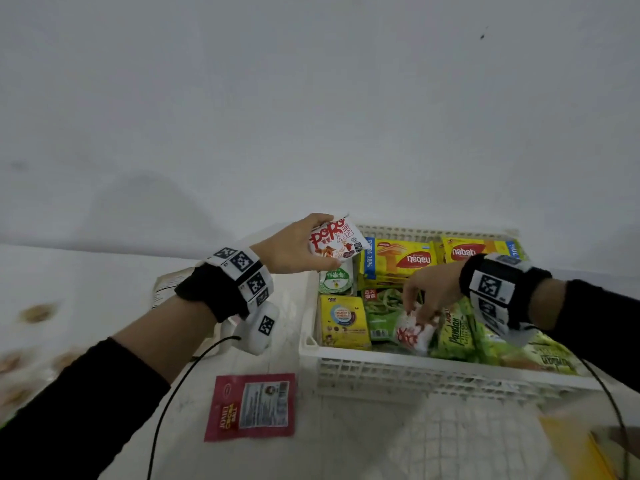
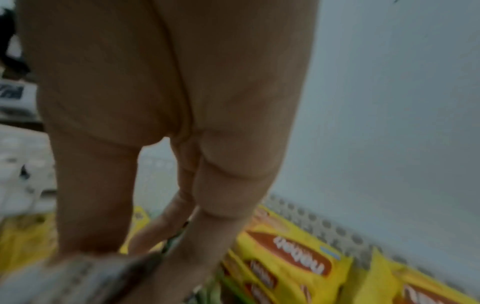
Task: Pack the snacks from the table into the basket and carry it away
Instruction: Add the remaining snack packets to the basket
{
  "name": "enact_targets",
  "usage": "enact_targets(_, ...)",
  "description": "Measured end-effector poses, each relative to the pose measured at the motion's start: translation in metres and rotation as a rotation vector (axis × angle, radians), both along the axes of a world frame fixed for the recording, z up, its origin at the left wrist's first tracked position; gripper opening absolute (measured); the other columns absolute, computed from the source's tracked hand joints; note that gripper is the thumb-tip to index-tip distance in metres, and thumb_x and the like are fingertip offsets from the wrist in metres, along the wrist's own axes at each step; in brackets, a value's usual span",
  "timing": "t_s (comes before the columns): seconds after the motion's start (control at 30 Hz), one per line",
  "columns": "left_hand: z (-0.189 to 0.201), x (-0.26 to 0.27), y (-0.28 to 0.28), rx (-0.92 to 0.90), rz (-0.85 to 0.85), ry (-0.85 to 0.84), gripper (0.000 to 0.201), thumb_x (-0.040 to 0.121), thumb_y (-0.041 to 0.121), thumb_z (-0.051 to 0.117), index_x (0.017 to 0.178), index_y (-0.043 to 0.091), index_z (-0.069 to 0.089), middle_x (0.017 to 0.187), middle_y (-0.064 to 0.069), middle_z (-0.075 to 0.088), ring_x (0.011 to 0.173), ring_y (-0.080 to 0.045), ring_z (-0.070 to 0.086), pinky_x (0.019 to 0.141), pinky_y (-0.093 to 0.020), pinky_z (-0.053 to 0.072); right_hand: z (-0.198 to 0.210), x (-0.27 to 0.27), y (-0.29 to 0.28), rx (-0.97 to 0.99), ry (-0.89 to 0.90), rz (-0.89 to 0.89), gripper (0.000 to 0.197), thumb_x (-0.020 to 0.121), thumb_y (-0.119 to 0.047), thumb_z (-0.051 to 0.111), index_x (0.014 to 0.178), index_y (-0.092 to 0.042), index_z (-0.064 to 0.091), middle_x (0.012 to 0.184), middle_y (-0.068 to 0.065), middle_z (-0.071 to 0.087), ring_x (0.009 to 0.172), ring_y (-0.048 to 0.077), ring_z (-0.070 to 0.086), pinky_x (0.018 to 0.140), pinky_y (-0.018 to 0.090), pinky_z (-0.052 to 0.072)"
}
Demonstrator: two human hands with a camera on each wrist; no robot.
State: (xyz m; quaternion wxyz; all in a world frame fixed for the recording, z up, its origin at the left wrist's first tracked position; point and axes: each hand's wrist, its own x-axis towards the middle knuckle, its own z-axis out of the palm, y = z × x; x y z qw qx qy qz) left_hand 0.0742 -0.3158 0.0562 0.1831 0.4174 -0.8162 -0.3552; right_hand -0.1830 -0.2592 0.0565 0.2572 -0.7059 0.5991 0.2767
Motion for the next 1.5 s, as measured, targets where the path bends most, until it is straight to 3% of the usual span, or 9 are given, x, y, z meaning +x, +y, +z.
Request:
enact_targets(0.2,-0.008,0.001,-0.001,0.020,-0.001,-0.012,0.080,0.079,0.029,0.076,0.143,0.021,0.030,0.124,0.005,0.048,0.100,-0.008,0.058,0.080,-0.013,0.049,-0.029,0.017,-0.002,0.056,-0.111,-0.049,0.021,0.087,-0.022,0.069,0.105,-0.021,0.060,0.088,-0.011,0.058,0.074,0.004,0.054,0.063,0.015,0.042)
enact_targets(0.33,-0.012,0.007,-0.001,0.012,0.010,-0.003,0.079,0.078,0.028,0.077,0.142,0.022,0.031,0.126,0.002,0.046,0.102,-0.006,0.055,0.081,-0.013,0.049,-0.033,0.007,-0.013,0.133,0.063,-0.059,0.015,0.089,-0.011,0.066,0.103,-0.016,0.062,0.076,-0.006,0.064,0.060,0.011,0.057,0.051,0.019,0.048)
enact_targets(0.6,-0.018,0.016,-0.002,-0.013,0.039,-0.090,0.084,0.077,0.037,0.077,0.145,0.031,0.029,0.123,-0.002,0.037,0.117,-0.016,0.044,0.096,-0.026,0.044,-0.030,0.023,-0.019,0.131,0.097,0.129,0.029,0.099,-0.019,0.047,0.120,-0.002,0.061,0.117,0.014,0.063,0.091,0.025,0.058,0.074,0.016,0.045)
enact_targets(0.73,-0.020,0.019,-0.002,0.010,0.044,-0.102,0.085,0.077,0.036,0.077,0.146,0.030,0.029,0.125,-0.002,0.038,0.118,-0.016,0.044,0.100,-0.031,0.045,-0.035,0.022,-0.017,0.202,0.154,0.063,0.040,0.093,-0.022,0.059,0.127,-0.003,0.051,0.081,0.001,0.059,0.062,0.014,0.051,0.054,0.022,0.045)
enact_targets(0.83,-0.021,0.019,-0.001,-0.002,0.042,-0.126,0.085,0.078,0.036,0.076,0.147,0.028,0.028,0.128,-0.002,0.038,0.118,-0.014,0.042,0.100,-0.027,0.041,-0.031,0.017,-0.021,0.169,0.082,0.027,0.037,0.090,-0.012,0.063,0.117,-0.020,0.039,0.077,0.000,0.051,0.059,0.013,0.044,0.053,0.024,0.039)
enact_targets(1.03,-0.019,0.013,-0.001,0.046,0.021,-0.149,0.085,0.078,0.039,0.075,0.148,0.025,0.028,0.137,-0.003,0.038,0.124,-0.017,0.043,0.103,-0.037,0.045,-0.047,0.026,-0.010,0.202,0.088,0.129,0.034,0.085,-0.011,0.071,0.113,-0.016,0.052,0.102,0.005,0.057,0.083,0.017,0.053,0.058,0.018,0.041)
enact_targets(1.17,-0.012,0.008,-0.003,0.030,0.006,-0.145,0.086,0.077,0.039,0.077,0.147,0.021,0.030,0.140,0.001,0.044,0.121,-0.011,0.043,0.102,-0.028,0.039,-0.059,0.025,-0.004,0.093,0.153,0.174,0.032,0.083,-0.011,0.071,0.112,-0.001,0.065,0.101,0.016,0.059,0.070,0.014,0.046,0.052,0.020,0.036)
enact_targets(1.3,-0.004,-0.005,-0.006,0.012,-0.019,-0.214,0.086,0.070,0.055,0.076,0.141,0.029,0.037,0.133,0.005,0.051,0.125,-0.016,0.044,0.107,-0.039,0.039,-0.027,0.012,-0.003,-0.069,0.072,0.061,0.035,0.090,-0.014,0.062,0.126,-0.016,0.061,0.128,0.000,0.056,0.107,0.017,0.054,0.076,0.021,0.042)
enact_targets(1.5,0.025,-0.054,0.007,0.074,-0.273,-0.468,0.075,0.079,0.053,0.069,0.142,0.025,0.038,0.136,0.008,0.047,0.125,-0.012,0.045,0.099,-0.024,0.032,0.013,-0.039,0.035,-0.228,-0.150,-0.126,0.026,0.098,-0.029,0.051,0.123,-0.025,0.057,0.112,-0.007,0.059,0.097,0.011,0.054,0.080,0.023,0.041)
